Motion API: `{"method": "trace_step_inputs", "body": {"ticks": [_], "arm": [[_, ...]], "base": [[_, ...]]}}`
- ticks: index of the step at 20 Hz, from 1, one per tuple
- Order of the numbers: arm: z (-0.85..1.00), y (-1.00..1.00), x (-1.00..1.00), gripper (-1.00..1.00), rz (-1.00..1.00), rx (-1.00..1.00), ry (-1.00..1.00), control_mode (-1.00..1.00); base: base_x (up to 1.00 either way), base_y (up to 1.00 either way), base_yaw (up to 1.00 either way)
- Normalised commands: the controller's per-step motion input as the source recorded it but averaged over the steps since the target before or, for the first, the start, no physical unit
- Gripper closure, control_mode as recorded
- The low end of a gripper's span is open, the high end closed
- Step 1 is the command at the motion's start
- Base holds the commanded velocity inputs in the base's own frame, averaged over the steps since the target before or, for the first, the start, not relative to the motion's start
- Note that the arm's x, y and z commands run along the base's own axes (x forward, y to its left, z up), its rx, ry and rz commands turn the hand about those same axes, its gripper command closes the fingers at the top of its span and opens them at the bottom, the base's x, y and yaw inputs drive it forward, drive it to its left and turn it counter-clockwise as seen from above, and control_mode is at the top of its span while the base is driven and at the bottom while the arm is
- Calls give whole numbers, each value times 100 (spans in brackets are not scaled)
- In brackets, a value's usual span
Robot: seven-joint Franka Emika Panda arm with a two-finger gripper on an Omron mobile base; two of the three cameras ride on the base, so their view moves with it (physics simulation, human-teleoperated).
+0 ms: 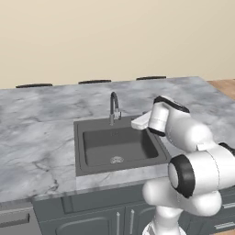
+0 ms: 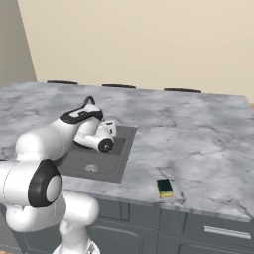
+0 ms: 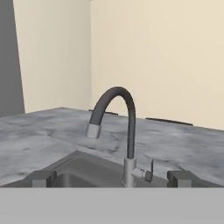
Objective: Soak the sponge with water for a few seconds and then drop it inside the sink.
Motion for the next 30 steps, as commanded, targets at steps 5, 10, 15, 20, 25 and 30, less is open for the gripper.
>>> {"method": "trace_step_inputs", "body": {"ticks": [5, 10, 15, 20, 25, 30], "arm": [[-5, 0, 33, -100, 0, 0, 5, -100], [-22, 0, 38, -100, 0, 0, 3, -100], [-15, 0, 10, -100, 0, 0, 0, -100], [-17, 0, 0, -100, 0, 0, 0, -100], [-8, 0, 1, -100, 0, 0, -1, -100], [-18, 0, 16, -100, 0, 0, 0, -100]], "base": [[0, 0, 0], [0, 0, 0], [0, 0, 0], [0, 0, 0], [0, 0, 0], [0, 0, 0]]}}
